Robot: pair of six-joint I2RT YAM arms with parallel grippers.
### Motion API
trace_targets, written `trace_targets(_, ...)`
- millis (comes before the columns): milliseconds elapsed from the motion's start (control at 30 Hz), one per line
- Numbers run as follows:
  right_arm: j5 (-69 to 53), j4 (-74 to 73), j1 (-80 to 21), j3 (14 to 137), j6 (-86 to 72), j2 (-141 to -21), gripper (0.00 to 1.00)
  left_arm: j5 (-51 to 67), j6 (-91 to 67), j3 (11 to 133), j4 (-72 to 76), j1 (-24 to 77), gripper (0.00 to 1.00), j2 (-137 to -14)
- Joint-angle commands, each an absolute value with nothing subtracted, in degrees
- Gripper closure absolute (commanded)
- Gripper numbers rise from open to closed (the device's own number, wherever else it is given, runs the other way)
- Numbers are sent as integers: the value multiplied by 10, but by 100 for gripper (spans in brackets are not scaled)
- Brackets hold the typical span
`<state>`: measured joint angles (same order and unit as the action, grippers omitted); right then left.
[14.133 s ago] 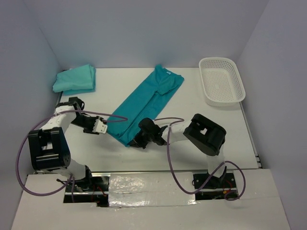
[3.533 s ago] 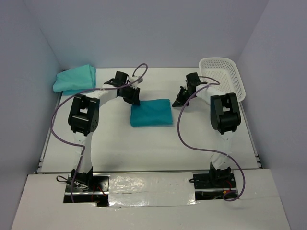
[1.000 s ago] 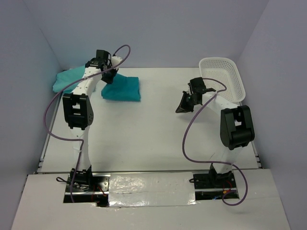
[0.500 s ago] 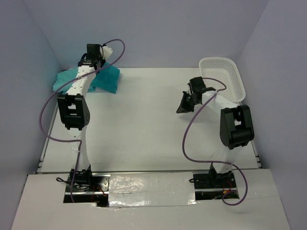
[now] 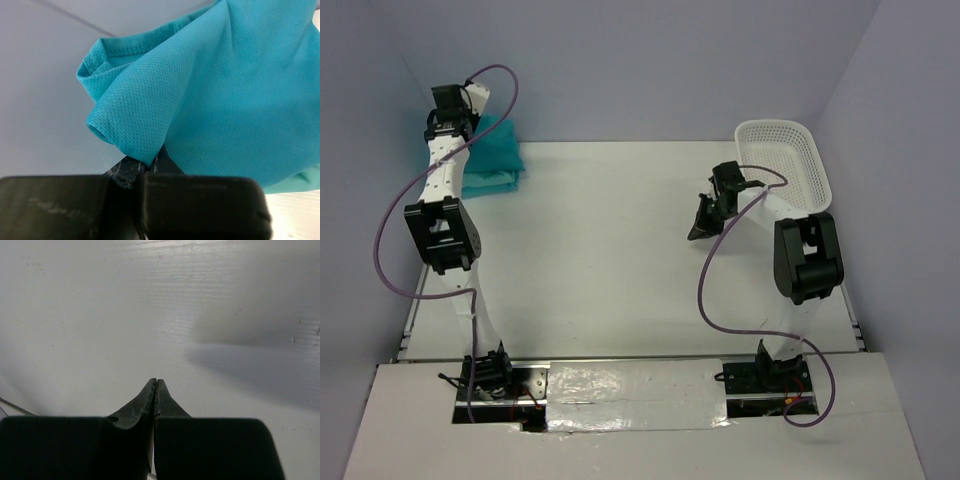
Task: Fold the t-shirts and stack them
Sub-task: Put the neatly folded tshirt into the corner of the board with the left arm
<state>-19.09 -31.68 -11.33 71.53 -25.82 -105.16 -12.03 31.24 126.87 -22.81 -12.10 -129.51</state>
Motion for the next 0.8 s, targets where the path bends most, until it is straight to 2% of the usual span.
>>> trace_targets(0, -198, -333, -113, 756, -247, -1064, 100, -74, 320, 1278, -199, -131, 100, -1294)
trace_targets(167, -199, -366, -116, 800, -237, -1082, 100, -104, 312, 1317, -190, -157, 100, -1354)
trace_targets(200, -200, -369, -115, 805, -236, -1085, 100, -112, 310, 1328, -191, -163, 95, -1376)
trace_targets(233, -200, -373, -118, 810, -231, -1085, 100, -130, 307, 1352, -194, -172, 83, -1388)
trace_targets(267, -199, -380, -119, 818, -230, -1086, 100, -142, 307, 1363, -193, -175, 51, -1396)
trace_targets(300, -197, -382, -120, 821, -230, -1086, 100, -156, 308, 1369, -190, -178, 41, -1411)
trace_targets(333, -196, -384, -121, 824, -229, -1085, 100, -190, 313, 1368, -183, -179, 24, -1412)
trace_targets(367, -195, -388, -122, 826, -228, -1085, 100, -209, 322, 1366, -160, -179, 1, -1413)
trace_targets(467, -193, -396, -124, 831, -225, -1082, 100, -264, 317, 1376, -140, -182, 1, -1405)
trace_targets(600, -187, -399, -126, 824, -223, -1055, 100, -268, 281, 1403, -148, -187, 1, -1362)
trace_targets(700, -175, -406, -124, 816, -215, -1031, 93, -212, 228, 1382, -182, -185, 1, -1284)
trace_targets(767, -174, -403, -122, 800, -208, -1016, 89, -133, 221, 1328, -229, -175, 1, -1205)
